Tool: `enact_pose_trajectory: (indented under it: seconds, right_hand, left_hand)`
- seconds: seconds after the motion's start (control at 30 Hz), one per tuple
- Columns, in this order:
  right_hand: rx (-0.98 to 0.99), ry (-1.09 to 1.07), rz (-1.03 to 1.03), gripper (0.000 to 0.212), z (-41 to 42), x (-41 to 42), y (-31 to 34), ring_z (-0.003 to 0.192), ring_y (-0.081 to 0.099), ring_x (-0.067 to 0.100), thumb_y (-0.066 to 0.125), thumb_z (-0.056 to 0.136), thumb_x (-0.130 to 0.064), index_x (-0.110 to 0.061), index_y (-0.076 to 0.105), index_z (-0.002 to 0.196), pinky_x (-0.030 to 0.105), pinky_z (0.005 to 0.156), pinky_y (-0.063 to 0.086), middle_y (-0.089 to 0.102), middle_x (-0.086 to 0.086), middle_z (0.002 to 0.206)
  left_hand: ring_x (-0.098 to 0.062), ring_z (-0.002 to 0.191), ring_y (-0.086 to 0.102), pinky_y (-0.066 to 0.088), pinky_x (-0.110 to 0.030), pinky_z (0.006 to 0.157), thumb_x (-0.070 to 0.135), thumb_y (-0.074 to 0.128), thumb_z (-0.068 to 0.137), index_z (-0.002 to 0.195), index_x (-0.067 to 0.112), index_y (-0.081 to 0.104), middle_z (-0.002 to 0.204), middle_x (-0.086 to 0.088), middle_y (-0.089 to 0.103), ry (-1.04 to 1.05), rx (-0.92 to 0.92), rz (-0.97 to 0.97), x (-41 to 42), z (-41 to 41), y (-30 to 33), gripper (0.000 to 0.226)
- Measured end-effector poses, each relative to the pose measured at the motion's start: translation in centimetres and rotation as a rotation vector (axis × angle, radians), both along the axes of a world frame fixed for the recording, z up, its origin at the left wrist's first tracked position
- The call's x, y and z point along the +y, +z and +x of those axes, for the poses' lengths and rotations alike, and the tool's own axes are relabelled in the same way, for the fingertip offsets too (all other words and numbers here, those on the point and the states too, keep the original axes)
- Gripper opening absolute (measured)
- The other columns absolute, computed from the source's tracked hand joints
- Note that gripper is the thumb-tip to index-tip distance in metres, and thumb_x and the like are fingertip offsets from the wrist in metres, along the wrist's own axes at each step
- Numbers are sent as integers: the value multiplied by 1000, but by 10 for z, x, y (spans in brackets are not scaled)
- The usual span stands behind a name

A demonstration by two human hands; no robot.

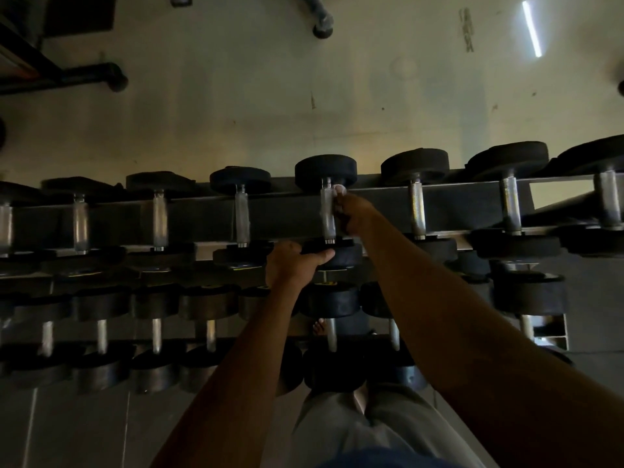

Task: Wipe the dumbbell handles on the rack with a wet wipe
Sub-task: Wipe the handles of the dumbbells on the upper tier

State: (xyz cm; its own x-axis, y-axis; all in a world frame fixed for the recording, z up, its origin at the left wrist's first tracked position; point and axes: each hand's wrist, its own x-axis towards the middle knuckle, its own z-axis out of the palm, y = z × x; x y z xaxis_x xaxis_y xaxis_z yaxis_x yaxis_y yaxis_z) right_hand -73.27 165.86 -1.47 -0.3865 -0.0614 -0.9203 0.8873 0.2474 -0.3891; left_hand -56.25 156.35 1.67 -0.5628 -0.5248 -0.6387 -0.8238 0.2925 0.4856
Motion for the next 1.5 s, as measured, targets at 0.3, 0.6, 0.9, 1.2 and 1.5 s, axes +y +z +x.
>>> enact_pose_trajectory:
  seconds: [0.3,0.6,0.9,1.2,1.5]
  right_hand:
    - [33,158,-28,30,10,23,0,104,67,26,67,98,-36,-10,66,114,42,95,56,68,15,120]
    - [130,415,60,29,24,48,-8,88,64,19,71,94,-36,-12,69,109,31,78,53,70,11,108]
    - [352,881,176,35,29,55,-4,104,65,31,62,101,-35,-5,64,119,44,103,52,66,18,117]
    - [869,1019,318,28,7,39,36,90,65,10,67,96,-43,-22,71,115,27,81,50,70,-5,102]
    - [1268,1629,661,25,-12,-16,48,99,67,17,54,104,-43,-35,72,119,28,74,43,73,-4,108]
  left_hand:
    - [-12,79,65,45,-29,68,60,92,73,77,18,68,84,5,70,-4,-43,32,-1,-2,4,49]
    - [-15,91,66,51,-30,83,61,94,69,91,16,77,95,7,73,10,-19,49,-2,-3,1,53]
    - [-21,99,71,59,-42,96,68,94,59,89,18,74,101,2,76,39,-36,39,-4,-2,-6,62]
    - [-22,119,68,50,-30,93,64,96,64,117,19,75,126,0,75,47,40,18,0,1,0,72]
    - [-11,95,73,60,-37,91,80,90,51,93,29,79,98,14,79,188,182,81,7,22,-13,67]
